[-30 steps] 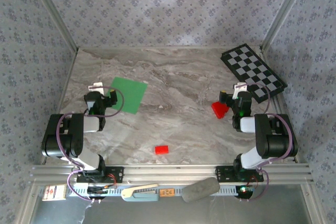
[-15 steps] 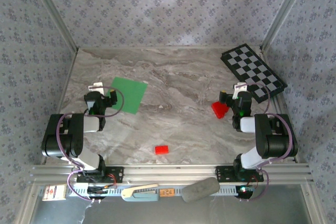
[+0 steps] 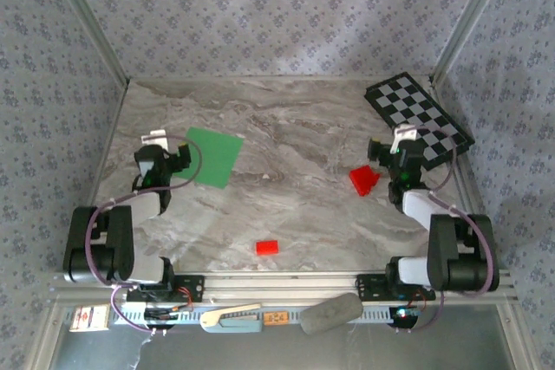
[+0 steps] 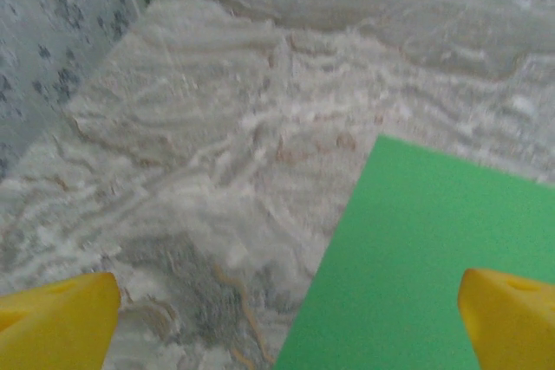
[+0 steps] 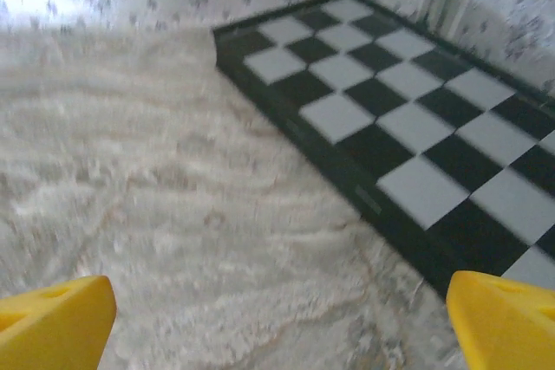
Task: Fold a paper plane with a square sheet of paper (pick it up from the middle)
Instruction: Move the square sheet of paper to the center of the table.
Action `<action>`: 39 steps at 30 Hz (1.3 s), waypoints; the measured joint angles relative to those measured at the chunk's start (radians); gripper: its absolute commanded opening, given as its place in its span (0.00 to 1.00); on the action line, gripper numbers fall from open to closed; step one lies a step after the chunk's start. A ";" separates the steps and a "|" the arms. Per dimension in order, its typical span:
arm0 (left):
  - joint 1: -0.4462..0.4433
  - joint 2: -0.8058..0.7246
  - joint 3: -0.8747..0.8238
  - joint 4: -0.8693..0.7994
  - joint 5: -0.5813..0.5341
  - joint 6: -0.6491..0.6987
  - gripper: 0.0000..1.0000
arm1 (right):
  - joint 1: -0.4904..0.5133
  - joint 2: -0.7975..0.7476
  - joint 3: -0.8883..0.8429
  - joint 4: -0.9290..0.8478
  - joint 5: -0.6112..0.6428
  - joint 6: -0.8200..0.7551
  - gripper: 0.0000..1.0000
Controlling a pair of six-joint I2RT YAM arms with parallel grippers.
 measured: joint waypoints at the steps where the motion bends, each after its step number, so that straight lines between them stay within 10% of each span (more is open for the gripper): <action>1: 0.000 -0.027 0.027 -0.039 -0.003 -0.008 1.00 | 0.001 -0.019 0.048 -0.055 0.007 0.025 1.00; 17: -0.021 0.059 0.457 -0.544 0.193 -0.328 1.00 | 0.171 0.193 0.550 -0.710 -0.198 0.354 1.00; 39: -0.031 0.426 0.589 -0.820 0.354 -0.634 0.95 | 0.390 0.449 0.707 -0.747 -0.350 0.479 1.00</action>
